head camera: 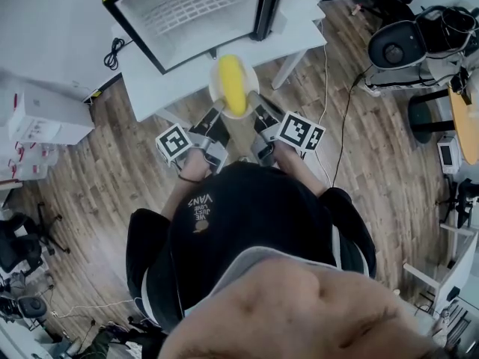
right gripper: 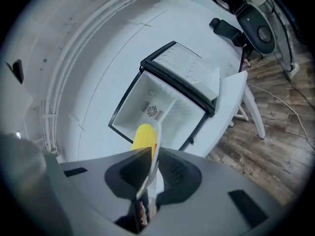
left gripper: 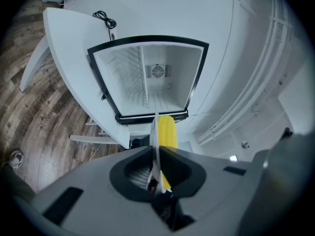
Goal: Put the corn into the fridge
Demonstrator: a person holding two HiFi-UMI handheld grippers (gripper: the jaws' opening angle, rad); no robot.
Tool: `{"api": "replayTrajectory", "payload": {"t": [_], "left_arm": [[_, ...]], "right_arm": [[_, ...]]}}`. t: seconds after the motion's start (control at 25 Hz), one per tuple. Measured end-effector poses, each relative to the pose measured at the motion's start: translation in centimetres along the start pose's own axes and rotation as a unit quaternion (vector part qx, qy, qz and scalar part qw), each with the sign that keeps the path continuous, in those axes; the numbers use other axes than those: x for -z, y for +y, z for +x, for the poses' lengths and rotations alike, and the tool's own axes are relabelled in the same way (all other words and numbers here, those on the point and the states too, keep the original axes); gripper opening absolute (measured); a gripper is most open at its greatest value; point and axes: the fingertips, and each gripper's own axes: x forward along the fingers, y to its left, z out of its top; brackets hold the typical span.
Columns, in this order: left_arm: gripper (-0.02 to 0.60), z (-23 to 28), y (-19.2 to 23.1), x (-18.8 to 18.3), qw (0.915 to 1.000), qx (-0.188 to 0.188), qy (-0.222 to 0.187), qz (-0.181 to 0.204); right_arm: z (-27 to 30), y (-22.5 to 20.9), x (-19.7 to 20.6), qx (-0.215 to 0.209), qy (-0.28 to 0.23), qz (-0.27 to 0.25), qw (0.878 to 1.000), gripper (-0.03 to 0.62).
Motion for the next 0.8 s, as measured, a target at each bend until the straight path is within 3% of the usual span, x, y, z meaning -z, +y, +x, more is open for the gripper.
{"api": "replayTrajectory", "payload": {"t": [0.4, 0.8], "left_arm": [[0.046, 2.1, 0.4, -0.3, 0.9993, -0.01, -0.036, -0.006], [0.046, 4.0, 0.6, -2.0, 0.9991, -0.01, -0.041, -0.01]], "right_arm": [[1.3, -1.3, -2.0, -0.016, 0.037, -0.005, 0.999, 0.046], [3.2, -1.8, -3.6, -0.016, 0.043, -0.007, 0.999, 0.046]]}}
